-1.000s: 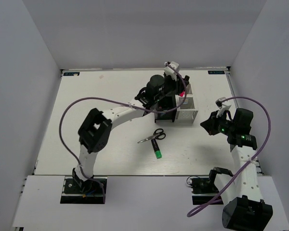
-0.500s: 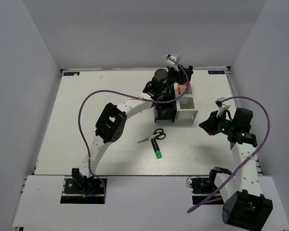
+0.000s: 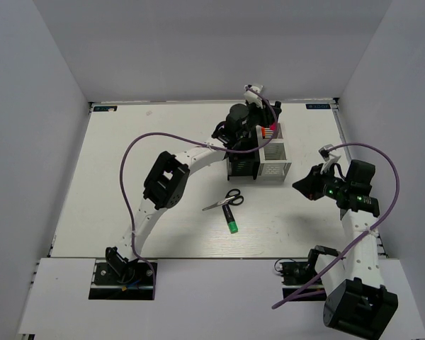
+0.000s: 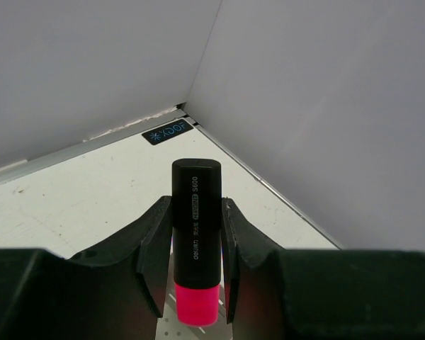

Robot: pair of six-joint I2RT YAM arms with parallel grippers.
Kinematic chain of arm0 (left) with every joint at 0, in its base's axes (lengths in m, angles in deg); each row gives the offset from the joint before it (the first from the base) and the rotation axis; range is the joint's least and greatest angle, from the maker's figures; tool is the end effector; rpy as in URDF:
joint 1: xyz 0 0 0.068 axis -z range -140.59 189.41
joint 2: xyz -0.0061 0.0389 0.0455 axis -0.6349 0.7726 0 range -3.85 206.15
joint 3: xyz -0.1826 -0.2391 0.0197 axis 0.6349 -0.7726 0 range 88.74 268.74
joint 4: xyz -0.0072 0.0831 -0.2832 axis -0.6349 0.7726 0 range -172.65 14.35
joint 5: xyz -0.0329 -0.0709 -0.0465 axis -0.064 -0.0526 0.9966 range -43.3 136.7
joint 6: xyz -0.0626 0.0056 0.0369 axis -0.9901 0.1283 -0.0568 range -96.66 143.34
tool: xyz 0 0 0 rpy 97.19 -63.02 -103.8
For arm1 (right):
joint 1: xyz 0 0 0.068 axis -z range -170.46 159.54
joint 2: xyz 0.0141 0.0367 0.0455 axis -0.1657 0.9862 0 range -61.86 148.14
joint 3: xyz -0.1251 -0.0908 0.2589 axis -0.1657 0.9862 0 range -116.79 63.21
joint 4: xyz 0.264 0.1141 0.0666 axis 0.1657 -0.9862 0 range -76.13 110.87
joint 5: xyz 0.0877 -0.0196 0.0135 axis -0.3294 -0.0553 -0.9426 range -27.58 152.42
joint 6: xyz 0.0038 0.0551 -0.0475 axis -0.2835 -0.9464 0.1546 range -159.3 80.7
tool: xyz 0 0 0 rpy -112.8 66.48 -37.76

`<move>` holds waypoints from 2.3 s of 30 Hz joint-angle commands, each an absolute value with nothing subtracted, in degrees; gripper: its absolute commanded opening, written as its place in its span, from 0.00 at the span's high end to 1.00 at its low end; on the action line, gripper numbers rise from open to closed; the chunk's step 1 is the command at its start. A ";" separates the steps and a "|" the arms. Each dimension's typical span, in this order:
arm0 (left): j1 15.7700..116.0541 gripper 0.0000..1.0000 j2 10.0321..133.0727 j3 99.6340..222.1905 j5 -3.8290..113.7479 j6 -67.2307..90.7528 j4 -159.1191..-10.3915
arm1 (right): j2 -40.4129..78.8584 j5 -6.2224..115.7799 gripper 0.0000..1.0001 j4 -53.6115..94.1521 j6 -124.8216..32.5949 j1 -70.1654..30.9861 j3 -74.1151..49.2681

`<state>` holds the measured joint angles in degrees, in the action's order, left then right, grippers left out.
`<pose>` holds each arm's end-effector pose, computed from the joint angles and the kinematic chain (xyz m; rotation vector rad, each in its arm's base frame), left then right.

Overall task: Sort the stationery into containers
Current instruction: Place the pen in the storage box, then pick up the pen from the center of the board.

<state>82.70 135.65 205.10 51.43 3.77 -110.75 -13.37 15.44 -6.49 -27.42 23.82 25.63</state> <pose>0.4762 -0.4554 0.2606 0.3886 1.5091 -0.9399 0.2077 -0.0072 0.2678 -0.3834 2.0300 0.6338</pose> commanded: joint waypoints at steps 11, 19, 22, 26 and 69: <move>82.48 0.59 138.00 208.36 48.28 5.50 -106.74 | -13.34 6.26 0.28 -10.86 -22.43 27.64 24.19; 82.92 0.39 134.14 207.58 51.44 5.94 -105.59 | -13.52 -2.70 1.00 -13.85 -16.89 28.26 24.45; 84.49 0.55 128.52 204.52 52.85 7.60 -103.22 | -12.73 -5.51 0.69 -14.81 -14.18 27.82 24.71; 88.45 0.98 110.46 188.03 50.22 15.32 -96.04 | -8.26 -5.09 0.66 -26.89 0.63 22.82 21.30; 95.05 0.08 8.54 119.07 7.76 1.19 -28.77 | 42.99 65.41 0.76 -5.06 -50.82 -44.34 3.26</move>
<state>95.11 7.72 119.42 7.72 0.45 -28.26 39.90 67.30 -4.81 -50.26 -43.74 0.80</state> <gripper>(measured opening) 0.918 0.293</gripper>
